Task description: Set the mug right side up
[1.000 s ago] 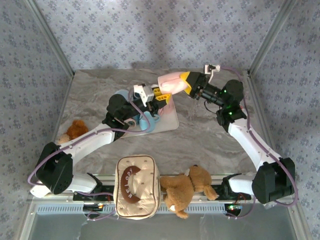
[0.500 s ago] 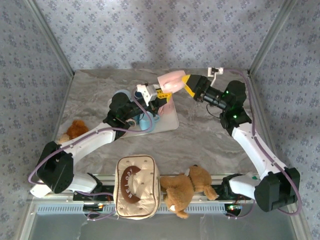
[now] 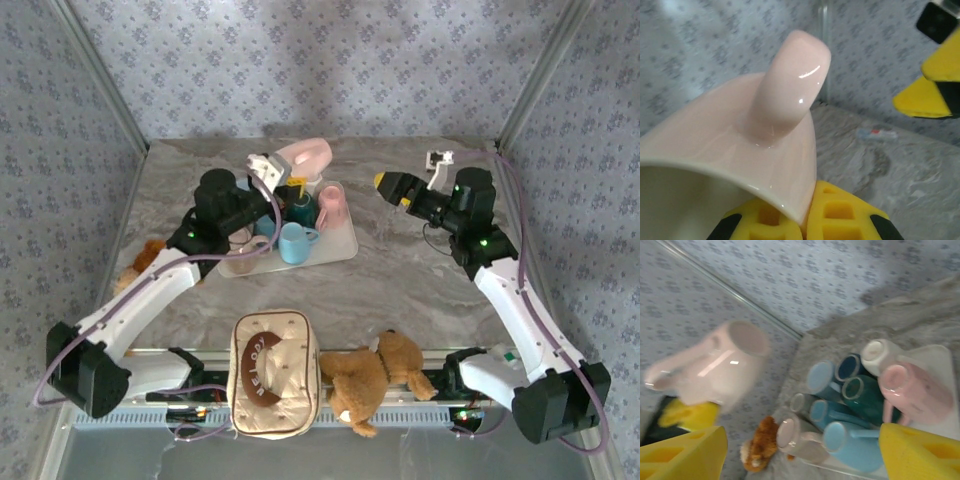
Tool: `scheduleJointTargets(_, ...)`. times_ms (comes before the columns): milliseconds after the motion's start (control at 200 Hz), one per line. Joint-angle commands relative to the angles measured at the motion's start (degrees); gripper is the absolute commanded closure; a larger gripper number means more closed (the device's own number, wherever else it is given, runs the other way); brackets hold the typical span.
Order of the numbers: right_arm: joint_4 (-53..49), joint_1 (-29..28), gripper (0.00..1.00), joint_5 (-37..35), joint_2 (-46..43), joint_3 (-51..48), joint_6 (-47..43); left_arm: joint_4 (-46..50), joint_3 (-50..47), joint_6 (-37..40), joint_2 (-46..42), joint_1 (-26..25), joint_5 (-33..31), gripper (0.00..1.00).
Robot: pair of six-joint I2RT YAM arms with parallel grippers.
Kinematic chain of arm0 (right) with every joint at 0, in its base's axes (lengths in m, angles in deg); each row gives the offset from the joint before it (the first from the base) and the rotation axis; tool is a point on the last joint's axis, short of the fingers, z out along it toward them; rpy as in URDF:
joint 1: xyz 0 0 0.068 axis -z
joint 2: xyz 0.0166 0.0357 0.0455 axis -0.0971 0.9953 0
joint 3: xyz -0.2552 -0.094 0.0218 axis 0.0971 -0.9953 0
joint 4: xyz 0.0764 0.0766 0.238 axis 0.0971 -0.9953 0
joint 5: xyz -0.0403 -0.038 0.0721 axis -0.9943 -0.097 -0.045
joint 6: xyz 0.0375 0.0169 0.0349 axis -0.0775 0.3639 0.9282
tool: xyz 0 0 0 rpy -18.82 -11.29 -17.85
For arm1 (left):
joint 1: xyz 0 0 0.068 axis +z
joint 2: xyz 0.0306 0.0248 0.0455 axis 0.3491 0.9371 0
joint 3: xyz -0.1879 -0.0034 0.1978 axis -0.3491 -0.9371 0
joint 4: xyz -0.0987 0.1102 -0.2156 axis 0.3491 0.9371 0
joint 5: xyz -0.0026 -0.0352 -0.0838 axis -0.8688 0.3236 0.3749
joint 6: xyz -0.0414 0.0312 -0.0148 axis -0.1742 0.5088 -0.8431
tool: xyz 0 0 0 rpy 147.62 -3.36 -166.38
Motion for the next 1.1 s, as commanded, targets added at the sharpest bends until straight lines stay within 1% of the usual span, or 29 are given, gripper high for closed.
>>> scheduleJointTargets(0,-9.5,-1.1,0.20,-5.7,0.1,2.8,-8.3,11.7,6.0,4.1,-4.8,1.4,-9.5,1.00)
scheduleJointTargets(35,-10.6,-1.5,0.20,-6.3,0.7,3.3,-9.1,14.7,6.9,4.0,-5.3,2.4,-10.5,1.00)
scheduleJointTargets(95,-11.9,-2.6,0.20,-6.6,2.0,4.2,-10.7,18.7,7.6,3.7,-5.8,5.0,-10.4,1.00)
scheduleJointTargets(190,-12.6,-4.6,0.22,-5.5,4.4,5.5,-13.5,23.5,7.9,1.5,-6.3,9.8,-11.8,1.00)
scheduleJointTargets(230,-12.3,-5.4,0.22,-4.6,5.3,6.0,-14.6,25.6,8.2,0.4,-6.2,12.2,-11.9,1.00)
scheduleJointTargets(340,-9.7,-7.6,0.23,0.9,7.4,6.6,-17.4,32.1,10.2,-0.7,-4.9,18.2,-12.0,1.00)
scheduleJointTargets(430,-9.6,-9.3,0.23,1.6,8.6,7.5,-19.0,37.8,13.2,0.1,-2.5,22.7,-13.4,1.00)
scheduleJointTargets(545,-11.1,-10.3,0.23,0.9,9.8,8.8,-20.1,44.6,17.7,1.4,2.4,28.7,-13.2,1.00)
scheduleJointTargets(600,-11.3,-10.4,0.23,0.6,9.9,8.8,-20.1,47.6,19.1,2.8,4.9,30.5,-13.2,1.00)
scheduleJointTargets(705,-11.8,-10.5,0.23,0.0,9.8,9.0,-20.4,50.4,20.2,3.4,8.8,33.4,-17.6,1.00)
scheduleJointTargets(765,-12.3,-10.5,0.22,-0.3,9.8,9.0,-20.5,50.8,20.6,3.1,10.8,35.6,-18.6,1.00)
scheduleJointTargets(829,-12.7,-10.4,0.22,-0.5,9.9,9.1,-20.6,51.0,21.8,2.6,13.4,38.4,-17.5,1.00)
scheduleJointTargets(904,-13.6,-10.4,0.22,-0.6,10.0,9.8,-21.0,53.0,24.6,2.4,17.4,42.1,-13.9,1.00)
scheduleJointTargets(944,-14.1,-10.3,0.22,-0.6,9.9,10.1,-21.4,54.6,26.2,2.7,19.9,43.5,-13.0,1.00)
scheduleJointTargets(1019,-14.4,-10.3,0.21,-0.6,10.0,10.3,-21.9,57.7,29.6,4.6,24.7,45.1,-13.5,1.00)
scheduleJointTargets(1094,-13.8,-10.2,0.21,-0.6,10.3,9.9,-22.1,60.7,32.7,6.5,29.9,45.3,-17.2,1.00)
